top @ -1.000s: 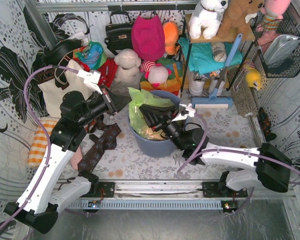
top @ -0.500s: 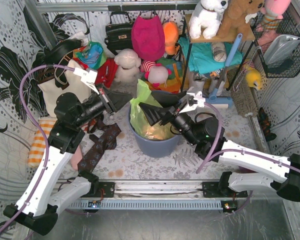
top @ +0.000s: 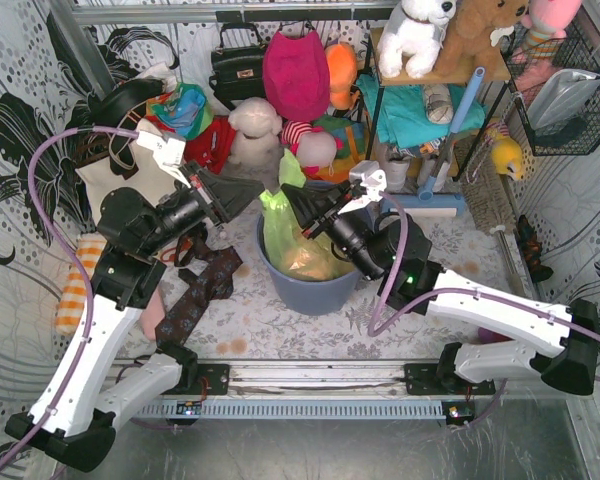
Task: Tie the trash bag
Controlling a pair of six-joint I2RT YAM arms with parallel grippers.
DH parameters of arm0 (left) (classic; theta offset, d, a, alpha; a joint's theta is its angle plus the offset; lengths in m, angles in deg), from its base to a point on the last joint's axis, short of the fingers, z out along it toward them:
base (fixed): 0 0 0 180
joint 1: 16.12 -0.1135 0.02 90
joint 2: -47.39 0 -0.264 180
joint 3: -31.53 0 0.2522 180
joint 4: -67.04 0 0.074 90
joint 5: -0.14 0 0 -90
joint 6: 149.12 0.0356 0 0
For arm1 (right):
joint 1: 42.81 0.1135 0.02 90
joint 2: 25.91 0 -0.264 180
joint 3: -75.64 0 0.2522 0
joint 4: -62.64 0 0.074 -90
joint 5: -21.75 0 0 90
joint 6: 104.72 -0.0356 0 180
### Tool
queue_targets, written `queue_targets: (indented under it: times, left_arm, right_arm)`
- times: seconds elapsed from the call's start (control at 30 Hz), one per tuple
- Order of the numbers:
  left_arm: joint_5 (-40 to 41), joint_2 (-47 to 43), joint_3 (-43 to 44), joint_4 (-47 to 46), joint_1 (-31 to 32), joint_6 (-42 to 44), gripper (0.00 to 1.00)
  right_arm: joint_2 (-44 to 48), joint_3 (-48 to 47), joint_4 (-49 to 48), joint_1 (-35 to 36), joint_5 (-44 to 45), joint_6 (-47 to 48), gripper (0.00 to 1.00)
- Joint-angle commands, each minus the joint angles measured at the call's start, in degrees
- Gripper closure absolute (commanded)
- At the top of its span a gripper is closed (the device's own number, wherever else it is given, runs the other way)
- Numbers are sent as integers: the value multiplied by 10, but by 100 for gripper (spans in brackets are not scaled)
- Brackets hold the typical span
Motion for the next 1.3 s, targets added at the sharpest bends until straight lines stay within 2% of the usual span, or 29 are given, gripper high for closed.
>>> queue_targets:
  times: [0.0,0.2,0.47,0.53,0.6,0.7,0.8,0.97,1.13,1.27]
  left_arm:
    - [25,-10,17,-33,-3,19,100]
    - [110,-16,26,14,-3,58,100]
    - [194,-18,2,48,-3,86,100]
    - [168,-13,-5,36,-3,71,100]
    - [97,0,-7,13,-3,41,97]
    - [-24,11,-25,-60,-3,-32,64]
    - [-106,9,-46,-128,-3,-82,48]
    - [-200,29,-52,-135,2,-101,46]
    - [-203,30,-45,-78,10,-65,37]
    - [-196,44,-41,-46,26,-45,36]
  right_arm:
    - [42,4,6,-1,50,9,100]
    - [99,44,39,-1,115,1,100]
    - [159,94,146,-1,168,-52,100]
    - [169,112,145,-1,162,-65,100]
    - [174,120,138,-1,155,-72,100]
    - [171,116,130,-1,151,-70,100]
    - [166,113,122,-1,144,-68,100]
    - [159,110,118,-1,141,-67,100]
    - [157,113,106,-1,141,-68,100]
    - [154,112,101,-1,138,-69,100]
